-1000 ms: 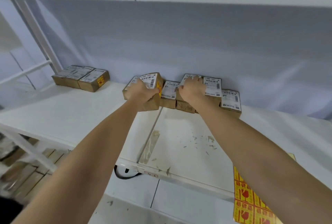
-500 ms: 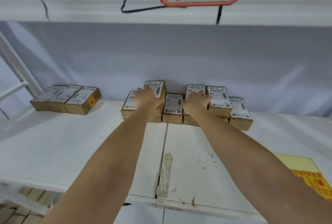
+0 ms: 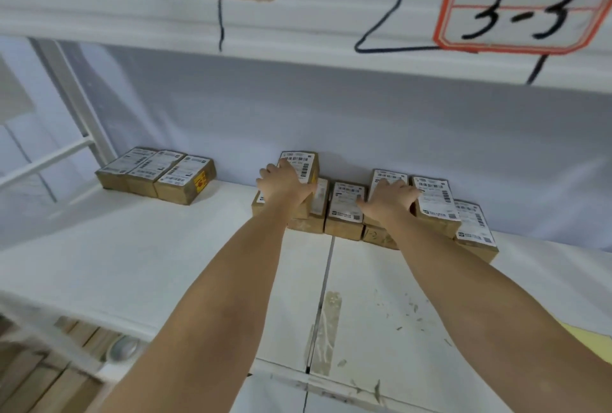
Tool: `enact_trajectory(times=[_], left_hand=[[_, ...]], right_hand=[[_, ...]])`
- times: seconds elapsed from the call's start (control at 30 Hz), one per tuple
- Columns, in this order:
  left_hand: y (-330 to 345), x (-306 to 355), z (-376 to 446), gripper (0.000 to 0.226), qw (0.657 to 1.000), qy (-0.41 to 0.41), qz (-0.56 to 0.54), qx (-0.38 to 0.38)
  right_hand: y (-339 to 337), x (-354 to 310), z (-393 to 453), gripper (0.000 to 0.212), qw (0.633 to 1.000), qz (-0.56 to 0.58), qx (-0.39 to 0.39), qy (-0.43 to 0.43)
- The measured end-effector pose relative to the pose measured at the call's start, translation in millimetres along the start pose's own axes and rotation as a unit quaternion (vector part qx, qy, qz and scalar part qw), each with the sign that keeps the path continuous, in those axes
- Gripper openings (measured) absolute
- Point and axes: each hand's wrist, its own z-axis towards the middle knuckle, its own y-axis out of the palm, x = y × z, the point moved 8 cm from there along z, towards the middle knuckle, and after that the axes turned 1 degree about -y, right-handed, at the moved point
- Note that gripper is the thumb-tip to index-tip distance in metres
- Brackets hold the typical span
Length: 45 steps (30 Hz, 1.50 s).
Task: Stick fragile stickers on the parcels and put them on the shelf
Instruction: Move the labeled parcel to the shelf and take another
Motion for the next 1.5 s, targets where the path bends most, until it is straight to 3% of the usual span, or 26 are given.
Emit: enact_trajectory(times=[0.2,0.3,0.4,0.57,0.73,1.07,1.33,1.5], left_hand=[[-20,-49,-12,0.078,0.998,-0.055,0.000,0.023],[-33,-75,-16,0.079,0.995,-0.091,0.008,0.031],[-36,-98,-27,0.085,0.992,-0.117,0.024,0.030],[-28,-138,-41,0.079,0.989,-0.141,0.041,0.026],[-33,-182,-36,0.076,0.987,-0.141,0.065,0.031],[-79,-292,48,0.084,0.989,-0.111,0.086,0.049],[-102,-360,100,0.081,0.989,-0.075,0.125,0.037],[-106,-383,119,0.086,0.989,-0.094,0.111,0.023]], right_hand=[[-17,-4,2,0.098,0.997,0.077,0.012,0.008],[-52,-21,-1,0.092,0.992,0.093,0.088,-0.010],[-81,-64,-16,0.095,0.977,0.120,0.147,-0.092],[-78,-134,-39,0.099,0.967,0.192,0.082,-0.148],[-67,-180,-54,0.091,0.968,0.158,0.075,-0.178],[-72,-270,-39,0.097,0.975,0.194,-0.015,-0.108],[-70,-333,-39,0.101,0.957,0.278,-0.028,-0.075],[-75,-355,-40,0.103,0.949,0.307,-0.015,-0.073]])
